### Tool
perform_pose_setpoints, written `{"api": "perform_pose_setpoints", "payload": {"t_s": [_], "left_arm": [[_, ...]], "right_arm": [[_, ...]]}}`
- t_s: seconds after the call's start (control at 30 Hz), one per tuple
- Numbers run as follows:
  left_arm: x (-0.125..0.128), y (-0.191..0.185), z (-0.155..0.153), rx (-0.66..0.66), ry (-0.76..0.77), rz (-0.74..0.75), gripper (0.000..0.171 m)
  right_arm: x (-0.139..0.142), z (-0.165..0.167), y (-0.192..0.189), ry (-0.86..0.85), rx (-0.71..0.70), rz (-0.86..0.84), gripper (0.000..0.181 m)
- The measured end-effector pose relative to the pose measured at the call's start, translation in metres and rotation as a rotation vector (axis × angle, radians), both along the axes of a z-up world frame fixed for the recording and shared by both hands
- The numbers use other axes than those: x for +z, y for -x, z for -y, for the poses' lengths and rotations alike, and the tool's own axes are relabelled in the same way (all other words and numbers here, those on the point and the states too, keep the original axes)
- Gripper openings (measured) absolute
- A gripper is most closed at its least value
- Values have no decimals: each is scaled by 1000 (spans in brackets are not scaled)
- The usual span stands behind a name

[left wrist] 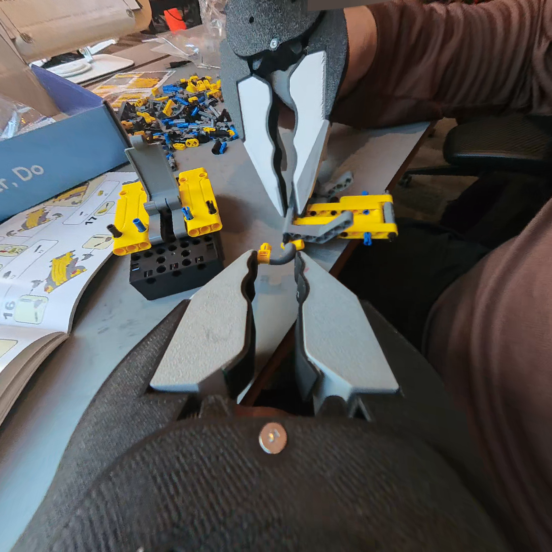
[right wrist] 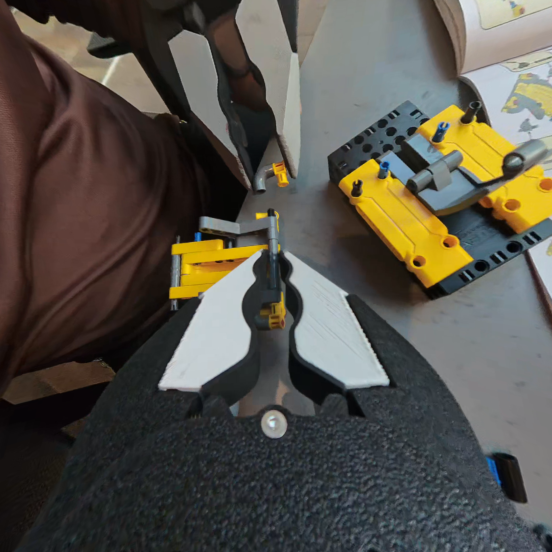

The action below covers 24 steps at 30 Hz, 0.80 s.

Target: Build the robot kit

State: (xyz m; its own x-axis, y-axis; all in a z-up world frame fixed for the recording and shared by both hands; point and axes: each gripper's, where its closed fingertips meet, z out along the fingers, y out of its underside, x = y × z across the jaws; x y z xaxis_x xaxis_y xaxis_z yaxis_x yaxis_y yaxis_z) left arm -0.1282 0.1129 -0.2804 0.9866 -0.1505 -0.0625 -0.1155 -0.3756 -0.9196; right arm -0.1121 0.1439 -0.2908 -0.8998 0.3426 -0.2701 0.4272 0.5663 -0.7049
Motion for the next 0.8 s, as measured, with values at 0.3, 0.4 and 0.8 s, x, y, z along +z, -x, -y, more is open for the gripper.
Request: {"api": "perform_pose_setpoints", "payload": {"t_s": [0.3,0.4,0.8], "left_arm": [[1,-19,1,-28,0,92,23],[-6,-23,4,-8,2,109,23],[8,-19,9,45,-88,191,23]], "right_arm": [[0,6,-2,43,40,-43,6],[1,10,-4,41,62,-69,6],[6,4,-1,31,78,-132,16]]}}
